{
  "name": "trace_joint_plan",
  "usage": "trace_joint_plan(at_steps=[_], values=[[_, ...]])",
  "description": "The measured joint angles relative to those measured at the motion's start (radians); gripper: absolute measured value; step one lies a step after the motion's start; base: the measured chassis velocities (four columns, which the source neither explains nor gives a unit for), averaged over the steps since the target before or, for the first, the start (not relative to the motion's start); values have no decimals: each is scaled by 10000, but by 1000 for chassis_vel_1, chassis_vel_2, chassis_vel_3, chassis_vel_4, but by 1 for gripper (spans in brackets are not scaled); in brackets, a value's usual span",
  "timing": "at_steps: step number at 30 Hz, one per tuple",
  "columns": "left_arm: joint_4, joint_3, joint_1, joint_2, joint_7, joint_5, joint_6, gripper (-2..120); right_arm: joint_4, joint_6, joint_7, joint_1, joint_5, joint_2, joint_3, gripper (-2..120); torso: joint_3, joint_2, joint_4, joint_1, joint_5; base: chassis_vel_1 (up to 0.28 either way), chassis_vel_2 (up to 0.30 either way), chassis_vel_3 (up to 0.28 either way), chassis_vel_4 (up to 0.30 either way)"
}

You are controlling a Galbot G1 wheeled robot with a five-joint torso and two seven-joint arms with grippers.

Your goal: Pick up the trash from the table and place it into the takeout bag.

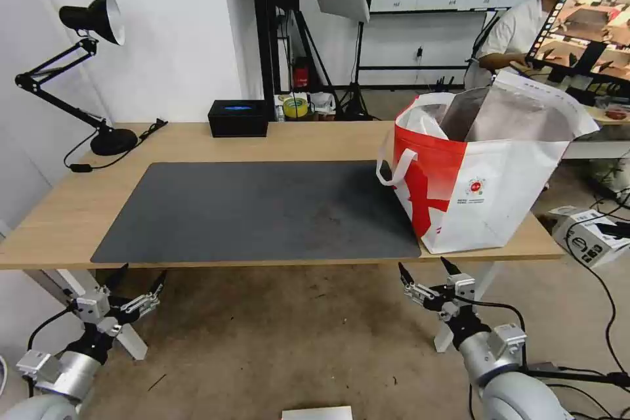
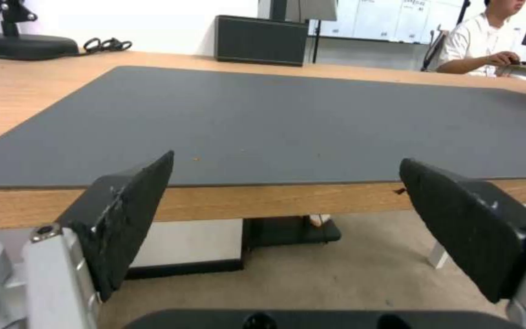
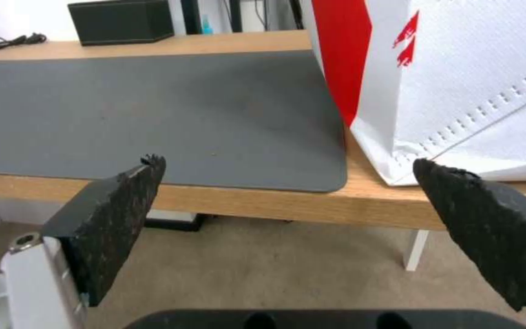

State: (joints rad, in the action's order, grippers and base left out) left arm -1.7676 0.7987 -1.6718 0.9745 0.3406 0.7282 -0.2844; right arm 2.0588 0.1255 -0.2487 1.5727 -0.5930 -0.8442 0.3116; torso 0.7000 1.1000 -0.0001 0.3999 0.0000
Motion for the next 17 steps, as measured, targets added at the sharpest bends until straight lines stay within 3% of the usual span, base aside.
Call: trace_joint_plan(at_steps=[17], values=[[64,13,-103,161,13,79,-65,100,0,0,0,0,0,0,0,100,0,0,0,1,0,0,0,0,0]])
